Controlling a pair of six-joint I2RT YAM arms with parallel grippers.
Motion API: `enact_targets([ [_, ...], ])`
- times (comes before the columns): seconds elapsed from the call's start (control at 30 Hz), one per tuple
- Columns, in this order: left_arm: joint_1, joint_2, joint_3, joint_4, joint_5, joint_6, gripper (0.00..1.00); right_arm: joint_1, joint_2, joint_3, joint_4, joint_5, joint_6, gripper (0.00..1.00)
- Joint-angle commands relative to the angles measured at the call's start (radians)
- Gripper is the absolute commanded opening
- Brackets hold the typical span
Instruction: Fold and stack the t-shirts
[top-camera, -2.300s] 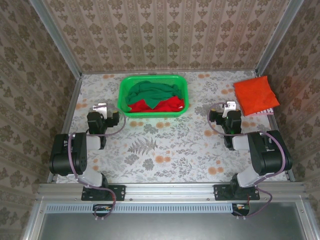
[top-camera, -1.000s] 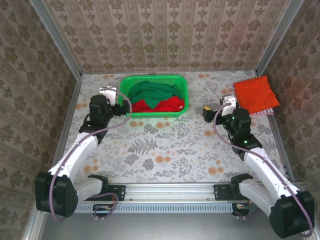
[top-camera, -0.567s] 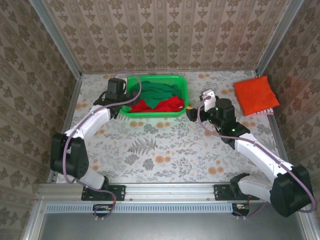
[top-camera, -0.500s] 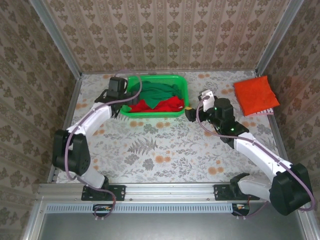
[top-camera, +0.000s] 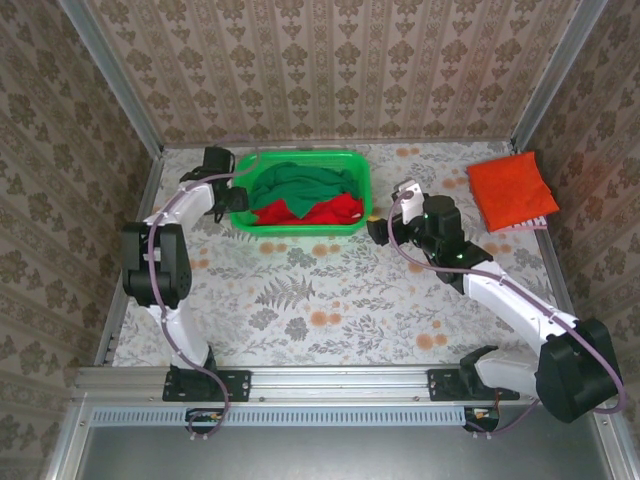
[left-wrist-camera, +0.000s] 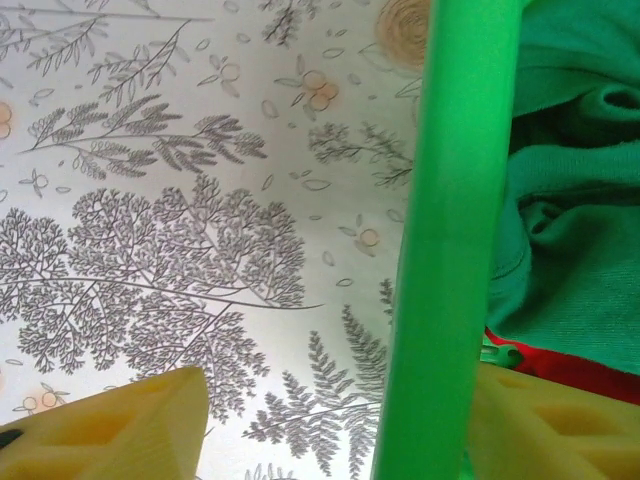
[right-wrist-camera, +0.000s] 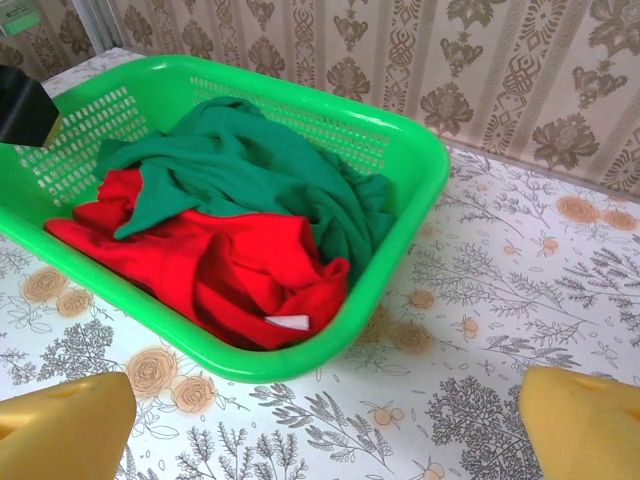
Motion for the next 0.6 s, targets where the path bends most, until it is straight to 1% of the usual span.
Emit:
enact_targets([
  [0.0,0.068,0.002,0.022,-0.049,-0.009,0.005,0.62,0.007,0.016,0.034,-0.009,0.001,-0.006,1.00],
  [0.17,0.176,-0.007,0.025,-0.057,-0.014,0.000,0.56,0.005,0.042,0.042,0.001,-0.015,0.000,1.00],
  [0.23,0.221,-0.007,0.027,-0.060,-0.014,-0.010,0.56,0.006,0.055,0.046,0.006,-0.023,0.004,1.00],
  [0.3,0.263,-0.010,0.029,-0.062,-0.010,-0.023,0.59,0.006,0.067,0.049,0.010,-0.036,0.010,1.00],
  [0.37,0.286,-0.024,0.027,-0.061,-0.006,-0.037,0.64,0.006,0.074,0.050,0.013,-0.043,0.015,1.00],
  [0.4,0.291,-0.039,0.020,-0.056,-0.008,-0.047,0.69,0.006,0.075,0.049,0.016,-0.046,0.018,1.00],
  [0.43,0.290,-0.057,0.013,-0.049,-0.012,-0.058,0.75,0.006,0.075,0.049,0.017,-0.047,0.021,1.00],
  [0.47,0.286,-0.085,-0.004,-0.034,-0.016,-0.080,0.85,0.006,0.076,0.048,0.019,-0.049,0.023,1.00],
  [0.5,0.280,-0.120,-0.029,-0.011,-0.013,-0.106,0.99,0.006,0.075,0.046,0.022,-0.051,0.025,1.00],
  [0.57,0.260,-0.198,-0.086,0.018,-0.037,-0.172,1.00,0.007,0.075,0.043,0.022,-0.053,0.026,1.00],
])
